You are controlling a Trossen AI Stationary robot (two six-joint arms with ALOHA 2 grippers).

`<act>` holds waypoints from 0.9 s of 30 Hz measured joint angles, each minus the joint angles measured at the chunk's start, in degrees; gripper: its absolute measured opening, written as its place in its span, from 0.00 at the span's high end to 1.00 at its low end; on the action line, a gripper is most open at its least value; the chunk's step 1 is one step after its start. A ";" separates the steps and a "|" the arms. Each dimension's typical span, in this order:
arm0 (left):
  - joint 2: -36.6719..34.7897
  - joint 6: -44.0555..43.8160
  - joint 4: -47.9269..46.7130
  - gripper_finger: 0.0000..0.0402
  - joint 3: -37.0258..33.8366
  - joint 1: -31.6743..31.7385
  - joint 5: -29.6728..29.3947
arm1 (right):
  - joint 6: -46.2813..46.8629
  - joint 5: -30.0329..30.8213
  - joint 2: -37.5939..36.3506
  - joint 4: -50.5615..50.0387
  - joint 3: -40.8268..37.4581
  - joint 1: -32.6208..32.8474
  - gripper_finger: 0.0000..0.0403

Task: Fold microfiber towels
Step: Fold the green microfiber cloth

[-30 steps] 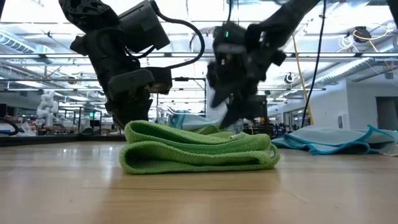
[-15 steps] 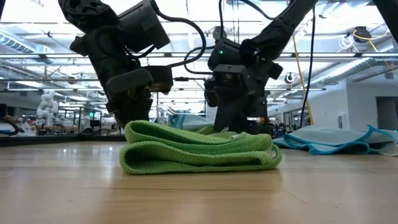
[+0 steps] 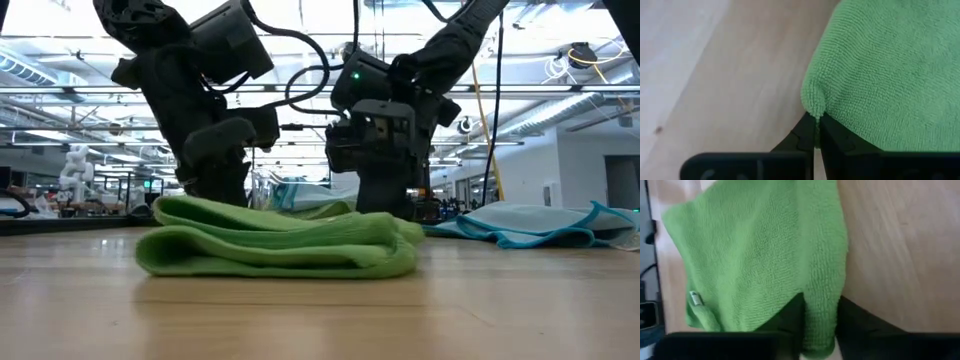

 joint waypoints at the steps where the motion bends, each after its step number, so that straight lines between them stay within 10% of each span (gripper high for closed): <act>1: -0.45 -0.09 0.02 0.96 -0.05 -0.02 -0.54 | -0.68 0.71 0.00 0.16 -0.03 0.03 0.82; 5: -3.64 -0.46 -0.29 0.98 -0.13 0.00 -4.59 | -2.51 2.46 0.02 0.16 -0.05 -1.28 0.97; 15: -14.40 2.23 -6.14 0.98 -0.07 -0.07 -9.89 | -4.26 9.90 -8.57 -2.76 0.19 -5.35 0.99; 27: -16.75 3.19 -8.12 0.98 0.04 -8.44 -13.44 | -1.51 24.84 -12.01 -2.22 0.15 5.30 0.99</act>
